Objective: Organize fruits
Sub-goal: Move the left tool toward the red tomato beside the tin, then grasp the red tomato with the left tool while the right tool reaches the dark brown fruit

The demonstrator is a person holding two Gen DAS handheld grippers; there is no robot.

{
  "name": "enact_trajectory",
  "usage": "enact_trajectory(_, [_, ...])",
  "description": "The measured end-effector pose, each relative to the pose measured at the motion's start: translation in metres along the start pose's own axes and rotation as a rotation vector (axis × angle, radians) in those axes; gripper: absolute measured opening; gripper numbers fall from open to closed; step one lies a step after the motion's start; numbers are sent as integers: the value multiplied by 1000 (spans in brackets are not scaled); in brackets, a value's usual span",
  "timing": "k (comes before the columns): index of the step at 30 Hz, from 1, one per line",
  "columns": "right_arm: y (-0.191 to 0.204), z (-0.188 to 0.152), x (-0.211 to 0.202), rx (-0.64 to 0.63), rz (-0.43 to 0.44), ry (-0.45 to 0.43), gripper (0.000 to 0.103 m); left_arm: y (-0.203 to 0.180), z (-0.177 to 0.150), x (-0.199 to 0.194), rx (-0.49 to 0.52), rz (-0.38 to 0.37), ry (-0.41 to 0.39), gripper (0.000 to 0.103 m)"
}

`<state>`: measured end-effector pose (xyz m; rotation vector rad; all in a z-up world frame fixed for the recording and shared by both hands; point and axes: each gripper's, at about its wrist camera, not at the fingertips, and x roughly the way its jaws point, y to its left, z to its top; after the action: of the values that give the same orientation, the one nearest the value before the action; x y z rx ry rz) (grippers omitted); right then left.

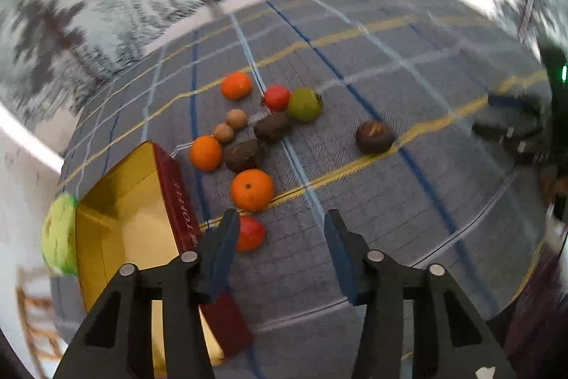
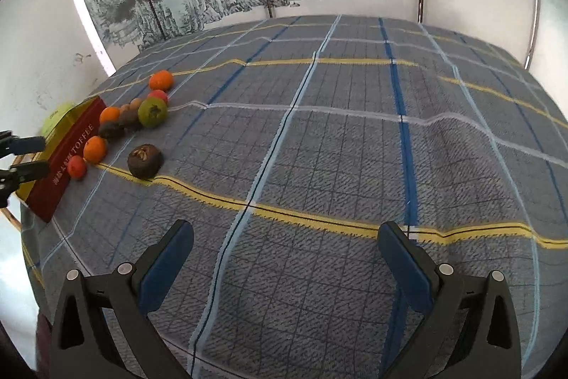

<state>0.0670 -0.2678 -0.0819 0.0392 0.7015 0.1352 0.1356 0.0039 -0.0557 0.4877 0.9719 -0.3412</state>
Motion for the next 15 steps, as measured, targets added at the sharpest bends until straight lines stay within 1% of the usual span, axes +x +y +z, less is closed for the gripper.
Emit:
enact_trajectory(2, [-2,-1,0,12,5,-2,103,-1,3,14,89,-1,49,39])
enact_trajectory(4, [-3,-1,0,9,5,-3,103,3,5,22,136,3,78,39])
enact_trajectory(5, [-3,-1,1,5,3,-2,103,7,6,28,157,-21,103,39])
enact_trajectory(8, [-2,-1,2,-2,0,0,103,16,10,39,191,-23,133,36])
enact_trajectory(10, [0,-2,2,-3,-3,2,103,23,10,48,210,-46,167,33])
enact_trajectory(11, [1,-2,2,-3,-4,4,103,24,9,50,218,-45,173,33])
enact_trajectory(13, [3,-2,3,-6,-10,6,103,27,5,58,243,-71,205,33])
enact_trajectory(15, [4,-2,3,-10,-15,9,103,27,4,66,269,-65,228,33])
